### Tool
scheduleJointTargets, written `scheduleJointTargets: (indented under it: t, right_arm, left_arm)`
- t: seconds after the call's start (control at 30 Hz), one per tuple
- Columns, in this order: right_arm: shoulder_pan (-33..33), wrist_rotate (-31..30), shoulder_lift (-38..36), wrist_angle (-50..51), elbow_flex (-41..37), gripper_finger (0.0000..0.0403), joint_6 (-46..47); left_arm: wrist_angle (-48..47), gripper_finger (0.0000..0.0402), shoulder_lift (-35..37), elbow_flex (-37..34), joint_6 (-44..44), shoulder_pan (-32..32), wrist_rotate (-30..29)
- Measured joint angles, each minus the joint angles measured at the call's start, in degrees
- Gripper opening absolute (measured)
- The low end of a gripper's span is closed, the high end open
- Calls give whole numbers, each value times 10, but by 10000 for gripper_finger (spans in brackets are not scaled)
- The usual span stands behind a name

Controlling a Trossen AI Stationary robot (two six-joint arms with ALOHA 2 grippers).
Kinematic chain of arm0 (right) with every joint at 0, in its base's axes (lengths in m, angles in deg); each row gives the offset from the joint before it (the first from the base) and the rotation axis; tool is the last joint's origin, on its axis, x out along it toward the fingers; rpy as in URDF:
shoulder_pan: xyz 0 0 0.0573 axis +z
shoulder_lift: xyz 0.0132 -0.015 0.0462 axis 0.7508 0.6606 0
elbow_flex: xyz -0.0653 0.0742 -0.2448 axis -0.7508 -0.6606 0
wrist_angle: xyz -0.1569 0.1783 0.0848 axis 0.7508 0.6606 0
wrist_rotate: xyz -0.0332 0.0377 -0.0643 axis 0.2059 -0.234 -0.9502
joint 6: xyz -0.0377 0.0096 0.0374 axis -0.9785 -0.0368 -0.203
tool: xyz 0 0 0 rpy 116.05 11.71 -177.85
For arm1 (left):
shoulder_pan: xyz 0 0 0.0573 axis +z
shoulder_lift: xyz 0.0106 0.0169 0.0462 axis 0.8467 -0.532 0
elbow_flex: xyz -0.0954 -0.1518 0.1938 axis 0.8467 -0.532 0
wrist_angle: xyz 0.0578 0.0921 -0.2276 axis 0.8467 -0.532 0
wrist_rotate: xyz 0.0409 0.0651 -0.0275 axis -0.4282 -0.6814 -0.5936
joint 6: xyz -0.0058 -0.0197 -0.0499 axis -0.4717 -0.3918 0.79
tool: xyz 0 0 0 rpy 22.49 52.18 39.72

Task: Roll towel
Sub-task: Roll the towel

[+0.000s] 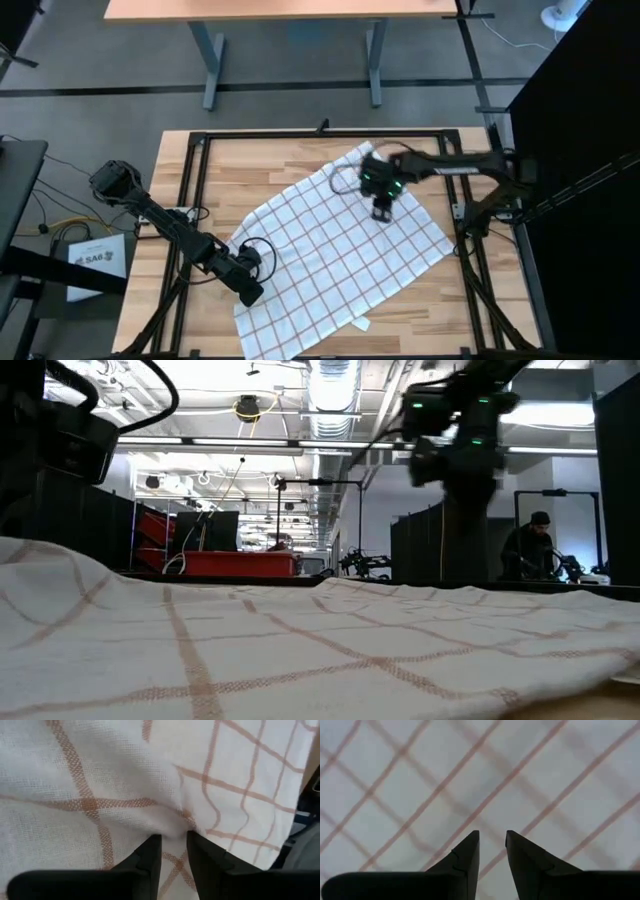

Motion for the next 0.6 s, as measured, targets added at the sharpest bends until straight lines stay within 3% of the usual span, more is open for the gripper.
scheduleJointTargets:
  t: [0.23,0.6]
  right_arm:
    - [73,0,-72,-67,-146,85,127]
    - [117,-1,-77,-109,-189,85,155]
  left_arm:
    - [-9,77,0,14,-30,0,24]
    - [-273,77,1,80,-83,-8,67]
